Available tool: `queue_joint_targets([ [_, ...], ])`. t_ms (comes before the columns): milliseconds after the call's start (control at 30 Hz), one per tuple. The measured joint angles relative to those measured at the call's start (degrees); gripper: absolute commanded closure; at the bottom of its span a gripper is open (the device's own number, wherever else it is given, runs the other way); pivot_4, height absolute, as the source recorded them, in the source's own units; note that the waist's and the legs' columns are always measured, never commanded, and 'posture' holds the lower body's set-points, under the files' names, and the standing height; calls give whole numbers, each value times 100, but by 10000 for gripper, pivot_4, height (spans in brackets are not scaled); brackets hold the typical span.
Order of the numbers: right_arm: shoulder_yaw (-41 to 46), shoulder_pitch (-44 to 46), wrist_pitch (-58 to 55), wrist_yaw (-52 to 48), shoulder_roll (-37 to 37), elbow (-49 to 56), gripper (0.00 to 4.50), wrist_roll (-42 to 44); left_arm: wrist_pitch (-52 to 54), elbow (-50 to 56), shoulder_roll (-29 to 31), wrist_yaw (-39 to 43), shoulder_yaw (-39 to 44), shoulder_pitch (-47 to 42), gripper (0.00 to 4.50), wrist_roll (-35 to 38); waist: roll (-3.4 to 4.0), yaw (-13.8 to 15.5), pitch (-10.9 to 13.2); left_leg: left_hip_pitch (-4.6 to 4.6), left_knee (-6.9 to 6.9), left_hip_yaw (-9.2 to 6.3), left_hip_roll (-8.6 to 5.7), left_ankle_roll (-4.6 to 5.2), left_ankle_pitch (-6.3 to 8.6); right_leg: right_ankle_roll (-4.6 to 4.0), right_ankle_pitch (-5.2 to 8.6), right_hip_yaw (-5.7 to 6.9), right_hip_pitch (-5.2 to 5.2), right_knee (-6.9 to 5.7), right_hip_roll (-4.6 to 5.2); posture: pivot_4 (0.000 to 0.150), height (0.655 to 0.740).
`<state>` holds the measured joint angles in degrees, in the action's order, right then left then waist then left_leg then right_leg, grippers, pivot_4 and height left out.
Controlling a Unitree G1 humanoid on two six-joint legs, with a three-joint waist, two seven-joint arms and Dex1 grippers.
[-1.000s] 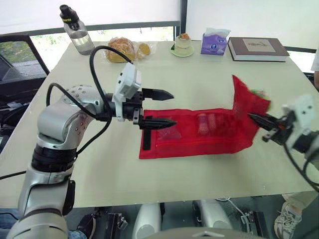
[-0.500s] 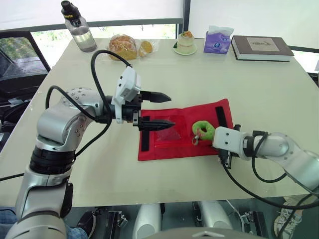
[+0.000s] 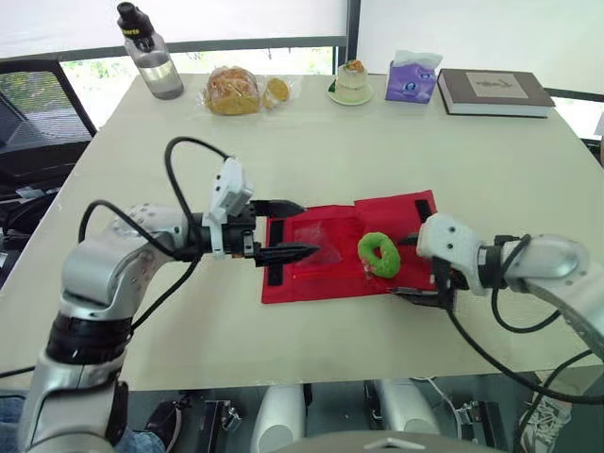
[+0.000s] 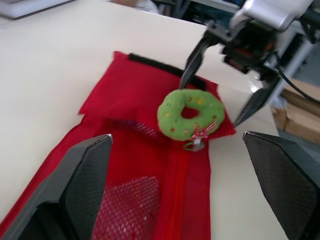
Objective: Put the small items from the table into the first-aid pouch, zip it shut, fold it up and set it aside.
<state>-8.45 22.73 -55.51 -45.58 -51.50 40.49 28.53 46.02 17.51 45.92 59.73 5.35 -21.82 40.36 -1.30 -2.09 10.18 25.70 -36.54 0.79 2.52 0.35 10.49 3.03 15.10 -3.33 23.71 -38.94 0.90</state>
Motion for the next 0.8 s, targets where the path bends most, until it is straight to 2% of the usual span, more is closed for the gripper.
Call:
queue_joint_targets([
  [233, 1322, -119, -541, 130, 417, -14, 1365, 1076, 676, 131, -15, -721, 751, 1206, 0, 304, -1, 5, 0, -8, -1, -4, 2, 0, 0, -1, 0, 9, -12, 1, 4, 1500, 7400],
  [333, 2134, -44, -523, 99, 829, -233, 1365, 2015, 801, -38, -181, -1125, 1103, 1728, 0, 316, -1, 2, 0, -9, -2, -4, 6, 0, 0, -1, -1, 10, -13, -1, 4, 1500, 7400],
  [467, 2732, 63, -377, 16, 817, -363, 1365, 2766, 904, -105, -380, -1541, 1437, 1944, 0, 368, -4, 43, -2, -8, -2, -6, 10, 0, 0, -2, -1, 14, -15, 1, 7, 1500, 7400],
  [667, 2871, 22, -78, -46, 721, -452, 1365, 3025, 1390, -129, -675, -1962, 1555, 1974, 0, 670, -4, 40, -2, -8, -2, -4, 7, 0, 0, -2, -1, 14, -14, 0, 7, 1500, 7400],
  [800, 2770, 8, 217, -24, 736, -352, 1365, 3109, 2350, -200, -1038, -2358, 1665, 1661, 0, 1414, -2, 49, -6, -9, -5, -7, -1, 0, 0, -1, -2, 15, -17, -2, 6, 1500, 7400],
])
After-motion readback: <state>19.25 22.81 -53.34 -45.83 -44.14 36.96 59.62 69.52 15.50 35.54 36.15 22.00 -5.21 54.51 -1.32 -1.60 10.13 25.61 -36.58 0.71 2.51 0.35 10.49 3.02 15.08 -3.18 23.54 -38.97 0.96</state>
